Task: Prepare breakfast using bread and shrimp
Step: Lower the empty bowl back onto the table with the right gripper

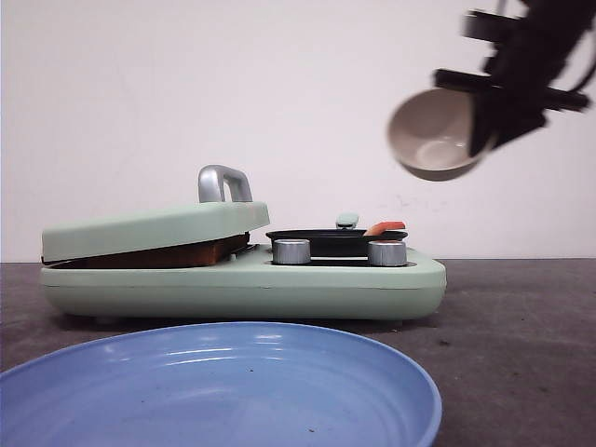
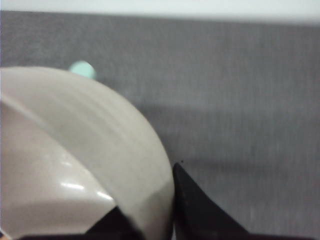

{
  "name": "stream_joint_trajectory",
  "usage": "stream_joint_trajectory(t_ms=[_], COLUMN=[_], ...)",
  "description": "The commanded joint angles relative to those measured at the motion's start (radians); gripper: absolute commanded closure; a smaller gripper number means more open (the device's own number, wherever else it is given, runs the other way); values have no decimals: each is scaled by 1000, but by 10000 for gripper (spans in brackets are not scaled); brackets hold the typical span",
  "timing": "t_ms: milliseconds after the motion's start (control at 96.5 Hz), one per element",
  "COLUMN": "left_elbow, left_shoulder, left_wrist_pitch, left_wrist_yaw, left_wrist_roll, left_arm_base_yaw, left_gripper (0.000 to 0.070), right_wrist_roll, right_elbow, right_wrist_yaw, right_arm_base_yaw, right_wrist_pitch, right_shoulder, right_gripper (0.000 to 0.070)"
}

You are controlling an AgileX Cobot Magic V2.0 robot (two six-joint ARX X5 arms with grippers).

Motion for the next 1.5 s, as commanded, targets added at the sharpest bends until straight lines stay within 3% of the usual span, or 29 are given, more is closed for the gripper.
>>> stream_joint_trajectory(t_ms=[0,93,104,549,715,1233,1285,1399,1492], left_elbow=[9,9,9,9,9,9,9,9,9], left_shoulder=[5,5,5,11,17,18,18,18,18], left_wrist_pitch=[6,6,6,6,6,-18,-24,-30,-30], left_wrist_yaw=[-5,-5,-5,-5,-5,-4,-4,-4,-4], left_wrist_roll=[16,16,16,15,15,11,11,11,11], left_arm_base_yaw=[-6,-6,-6,-6,-6,-6,-6,-6,-6], left_gripper=[430,430,430,430,430,430,430,430,430], right_wrist_roll=[71,69,60,-29,-38,-63,-64,-68,-71], right_elbow=[20,20,20,19,19,18,18,18,18], right_wrist_yaw=[-93,-172,-210,-290,-368,-274,-270,-253,-253], right_arm_base_yaw=[-55,-123,-169,-247,-247,-246,-246,-246,-246], right_wrist_pitch=[-46,-126,-190,-373,-397,-434,-433,-435,-434], right_shoulder=[0,0,3,73,148,278,278,278,278], right_gripper=[695,695,695,695,695,691,657,442,427])
